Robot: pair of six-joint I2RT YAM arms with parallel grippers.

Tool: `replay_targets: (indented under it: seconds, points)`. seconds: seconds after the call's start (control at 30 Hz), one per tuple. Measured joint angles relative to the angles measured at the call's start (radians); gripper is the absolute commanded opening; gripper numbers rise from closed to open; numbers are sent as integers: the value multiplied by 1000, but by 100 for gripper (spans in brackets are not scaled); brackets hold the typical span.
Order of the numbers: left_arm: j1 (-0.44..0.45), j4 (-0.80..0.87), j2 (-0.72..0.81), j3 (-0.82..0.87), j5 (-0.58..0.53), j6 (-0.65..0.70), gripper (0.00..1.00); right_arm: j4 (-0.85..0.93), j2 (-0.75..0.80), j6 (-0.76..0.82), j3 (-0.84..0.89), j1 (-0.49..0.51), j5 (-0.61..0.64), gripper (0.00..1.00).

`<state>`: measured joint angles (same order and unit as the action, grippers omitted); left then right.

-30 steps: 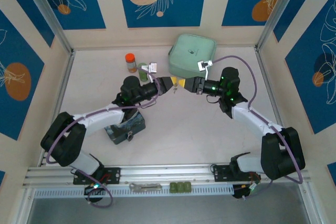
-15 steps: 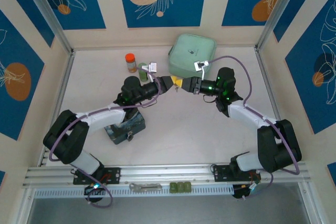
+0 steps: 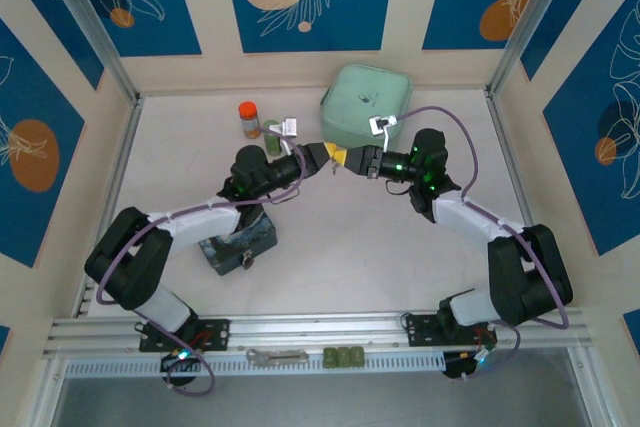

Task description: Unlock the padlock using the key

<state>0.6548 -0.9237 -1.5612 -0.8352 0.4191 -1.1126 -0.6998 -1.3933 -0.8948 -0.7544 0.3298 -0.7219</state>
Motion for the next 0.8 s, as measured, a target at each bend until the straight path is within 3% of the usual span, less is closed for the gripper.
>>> replay_targets:
  seconds: [0.8]
  points:
    - [6, -84, -8, 7, -14, -43, 0, -39, -13, -19, 17, 5, -2, 33]
